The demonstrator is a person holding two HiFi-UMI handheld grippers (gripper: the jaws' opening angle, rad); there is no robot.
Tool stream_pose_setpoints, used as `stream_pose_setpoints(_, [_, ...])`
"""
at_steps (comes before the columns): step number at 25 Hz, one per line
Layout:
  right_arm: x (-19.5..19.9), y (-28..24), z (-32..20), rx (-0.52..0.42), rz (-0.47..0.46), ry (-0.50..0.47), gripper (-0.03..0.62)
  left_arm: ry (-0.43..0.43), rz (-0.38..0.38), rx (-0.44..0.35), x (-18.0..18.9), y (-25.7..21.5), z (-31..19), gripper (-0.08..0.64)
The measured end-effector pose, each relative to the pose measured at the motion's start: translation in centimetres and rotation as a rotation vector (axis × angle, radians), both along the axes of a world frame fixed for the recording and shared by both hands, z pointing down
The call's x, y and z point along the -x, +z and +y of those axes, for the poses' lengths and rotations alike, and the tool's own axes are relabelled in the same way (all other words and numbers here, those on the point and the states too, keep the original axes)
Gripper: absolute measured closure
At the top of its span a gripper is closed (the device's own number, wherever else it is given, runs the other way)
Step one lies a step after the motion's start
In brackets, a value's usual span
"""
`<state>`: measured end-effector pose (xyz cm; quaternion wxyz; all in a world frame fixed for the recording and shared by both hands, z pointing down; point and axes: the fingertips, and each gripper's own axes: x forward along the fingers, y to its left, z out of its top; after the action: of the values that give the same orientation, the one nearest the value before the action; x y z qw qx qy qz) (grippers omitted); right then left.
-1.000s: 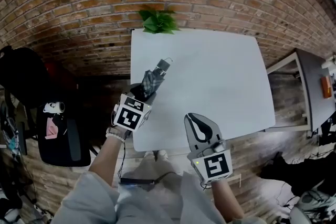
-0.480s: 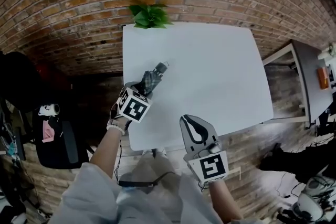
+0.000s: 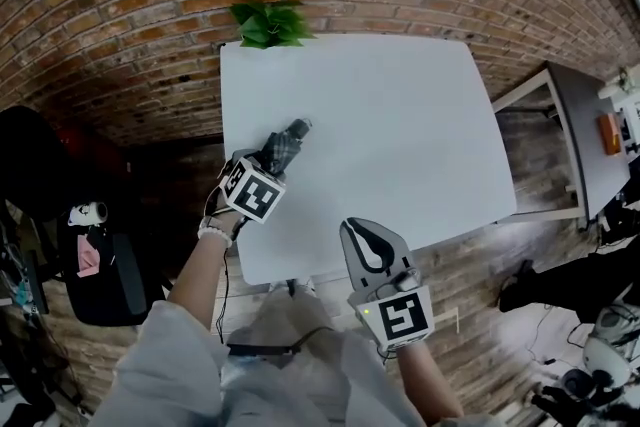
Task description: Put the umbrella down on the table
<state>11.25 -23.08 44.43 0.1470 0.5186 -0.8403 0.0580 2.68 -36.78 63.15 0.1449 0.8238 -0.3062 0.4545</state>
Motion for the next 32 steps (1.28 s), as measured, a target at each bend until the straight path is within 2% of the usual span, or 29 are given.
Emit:
stream_pose_setpoints(7, [0.3,-0.2,0.5,-0.006,0.007,-0.011,0.543,-0.024,0.083,-0.058,0.2,-2.5,0.5,0.276])
stream_pose_setpoints(11, [1.0,-0.9,0.6,-0.021,0.009,-0.03,0.543,-0.079,0.126,-0.104,1.8,-4.5,1.3,0.278])
stream_pose_setpoints(13, [1.1,-1.7,0.8,-0.038,0.005,-0.036,0.543,-0.104,0.149,-0.137,2.5,-5.9,1.9,0.303])
stream_pose_setpoints(15, [1.0,-2.3,0.9,-0.051,0.011,-0.039,0.543,-0.123,0.184,-0.194,2.9,-7.8,2.3,0.349])
stream_pose_setpoints(19, [2.0,-3.2,1.2,-0.075,0.011,-0.066,0.543,-0.183,0.247,-0.383,4.8,-12.9,2.7,0.469])
stream_pose_setpoints(22, [2.4,-4.1,1.4,-0.089,0.003,-0.079,0.543,-0.214,0.283,-0.466,5.8,-16.3,3.8,0.498])
stream_pose_setpoints(26, [2.9,-5.6,1.6,-0.123,-0.012,-0.099,0.543,-0.201,0.311,-0.563,6.4,-20.1,6.1,0.529])
stream_pose_setpoints(32, [4.4,-8.6,2.0,-0.191,-0.051,-0.143,0.543,-0.199,0.405,-0.634,6.6,-25.0,9.9,0.536])
